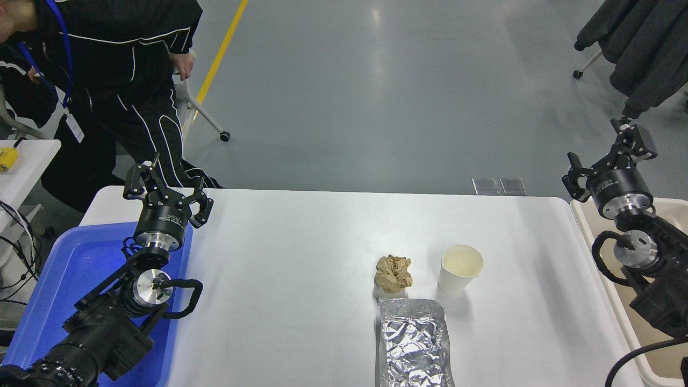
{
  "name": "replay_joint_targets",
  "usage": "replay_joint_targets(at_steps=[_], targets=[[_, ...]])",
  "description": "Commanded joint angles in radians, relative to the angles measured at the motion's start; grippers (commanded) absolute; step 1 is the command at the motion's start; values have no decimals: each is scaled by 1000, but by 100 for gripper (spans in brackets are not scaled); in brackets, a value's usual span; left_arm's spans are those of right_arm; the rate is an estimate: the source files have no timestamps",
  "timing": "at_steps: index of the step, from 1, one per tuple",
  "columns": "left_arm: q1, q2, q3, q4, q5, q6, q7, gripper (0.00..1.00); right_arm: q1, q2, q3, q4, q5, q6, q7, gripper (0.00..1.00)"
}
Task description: Dispose of the paper cup in the dustbin
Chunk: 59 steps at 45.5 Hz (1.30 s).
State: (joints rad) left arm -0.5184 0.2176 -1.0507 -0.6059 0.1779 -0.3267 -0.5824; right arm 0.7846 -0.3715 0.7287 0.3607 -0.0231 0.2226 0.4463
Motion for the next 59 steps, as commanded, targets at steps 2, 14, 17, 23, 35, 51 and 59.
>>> replay_joint_targets(at_steps=[2,14,17,23,35,51,59], targets=[[0,0,1,0,2,0,1,100,1,2,0,0,0,0,0,100],[0,0,0,0,0,0,-1,100,1,2,0,1,0,0,2,100],[0,0,0,0,2,0,1,100,1,2,1,3,0,0,3,100],[0,0,0,0,0,0,1,100,4,2,5,3,0,1,6,100],[0,0,0,0,0,0,1,100,7,-7,3,1,0,3,6,100],[0,0,0,0,0,0,1,100,10,2,3,6,2,1,5,100],[0,0,1,0,0,0,1,100,18,-3,5,-2,3,0,5,100]])
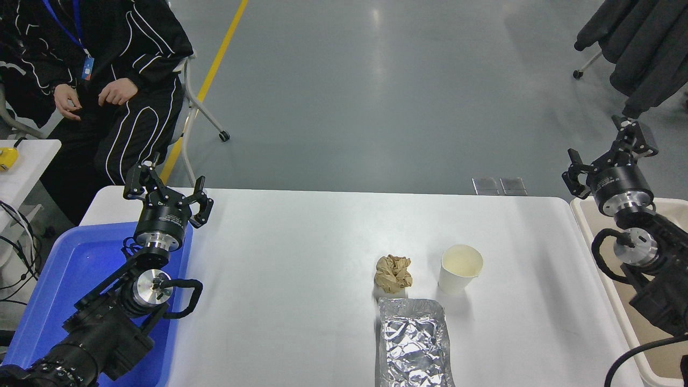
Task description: Dispose of the paper cup in the dustbin
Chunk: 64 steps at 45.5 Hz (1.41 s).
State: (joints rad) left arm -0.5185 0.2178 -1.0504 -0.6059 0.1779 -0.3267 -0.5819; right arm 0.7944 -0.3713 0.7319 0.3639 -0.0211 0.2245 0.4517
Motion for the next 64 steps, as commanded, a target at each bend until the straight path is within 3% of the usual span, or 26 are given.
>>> replay_joint_targets(at_steps=[1,28,37,51,64], targets=[[0,0,1,0,0,0,-1,100,9,-4,1,-5,1,-4,-1,100],[0,0,0,0,0,0,-1,100,49,-41,-43,-3,-10,-5,-8,100],[0,0,0,0,0,0,-1,100,167,-142,-415,3,-8,2,-8,100],[0,0,0,0,0,0,-1,100,344,-184,-942,7,-25,47,-10,100],[0,0,0,0,0,0,0,100,523,-166,-1227,27,-314,176,-8,100]])
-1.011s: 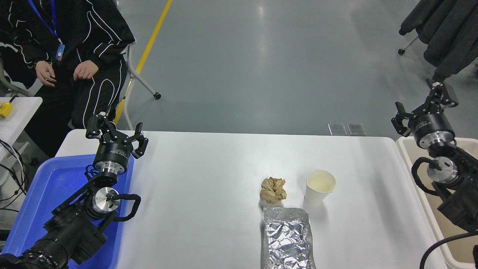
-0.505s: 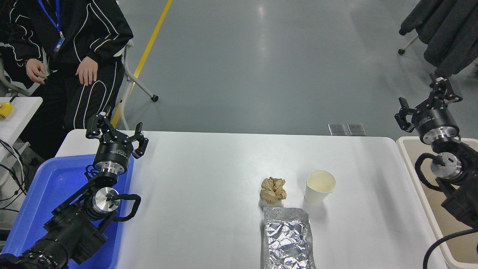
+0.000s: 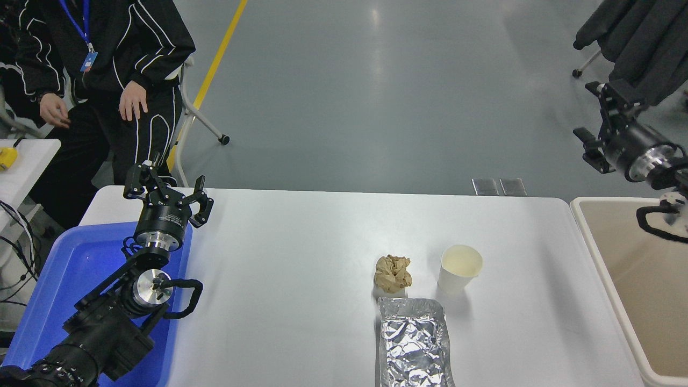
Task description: Dispose of the paper cup in the dustbin
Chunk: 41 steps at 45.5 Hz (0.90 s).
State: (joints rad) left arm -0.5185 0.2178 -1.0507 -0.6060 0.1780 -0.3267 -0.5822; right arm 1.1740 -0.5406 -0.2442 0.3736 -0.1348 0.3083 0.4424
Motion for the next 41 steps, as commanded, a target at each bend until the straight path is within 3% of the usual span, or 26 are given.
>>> replay_joint_targets(at_steps=[1,9,21,30,41], targets=[[0,0,0,0,0,0,1,100,156,10,-262,25,-233,98,2,100],[0,0,0,0,0,0,1,100,237,96,-314,45,-558,110,10,100],[0,0,0,0,0,0,1,100,300,159,-317,186,-833,143,10,100],[0,0,0,-1,0,0,1,100,366,162,-402,343,-933,150,10,100],[0,0,0,0,0,0,1,100,375,251,-463,349,-986,149,10,100]])
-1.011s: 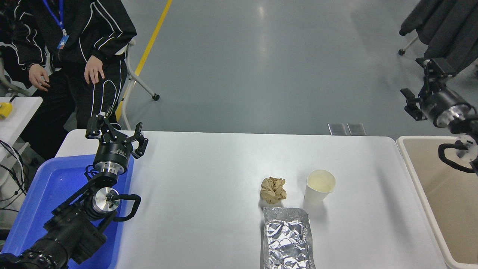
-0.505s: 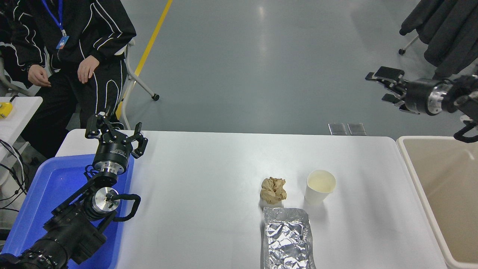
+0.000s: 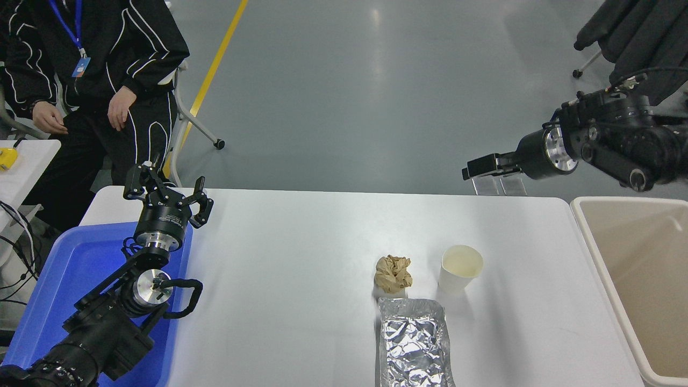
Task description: Dispose of the paper cup in the dustbin
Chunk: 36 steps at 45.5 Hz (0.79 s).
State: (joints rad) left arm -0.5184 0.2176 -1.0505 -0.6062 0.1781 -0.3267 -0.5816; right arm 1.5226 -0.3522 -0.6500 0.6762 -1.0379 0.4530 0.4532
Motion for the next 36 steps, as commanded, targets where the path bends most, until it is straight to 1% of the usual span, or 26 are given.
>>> replay_joint_targets(at_steps=[1,6,14,27,36], targets=[[0,0,1,0,0,0,0,100,27,70,-56,45,-85,3,-1,100],[0,0,0,0,0,0,0,100,13,104,-54,31,-85,-10,-1,100],[0,0,0,0,0,0,0,100,-47,137,-54,-53,-85,-36,-1,99],[0,0,0,-1,0,0,-1,100,-127,131,-59,-66,-87,-56,-1,99],[0,0,0,0,0,0,0,100,-148,124,-62,-60,-87,-56,1,99]])
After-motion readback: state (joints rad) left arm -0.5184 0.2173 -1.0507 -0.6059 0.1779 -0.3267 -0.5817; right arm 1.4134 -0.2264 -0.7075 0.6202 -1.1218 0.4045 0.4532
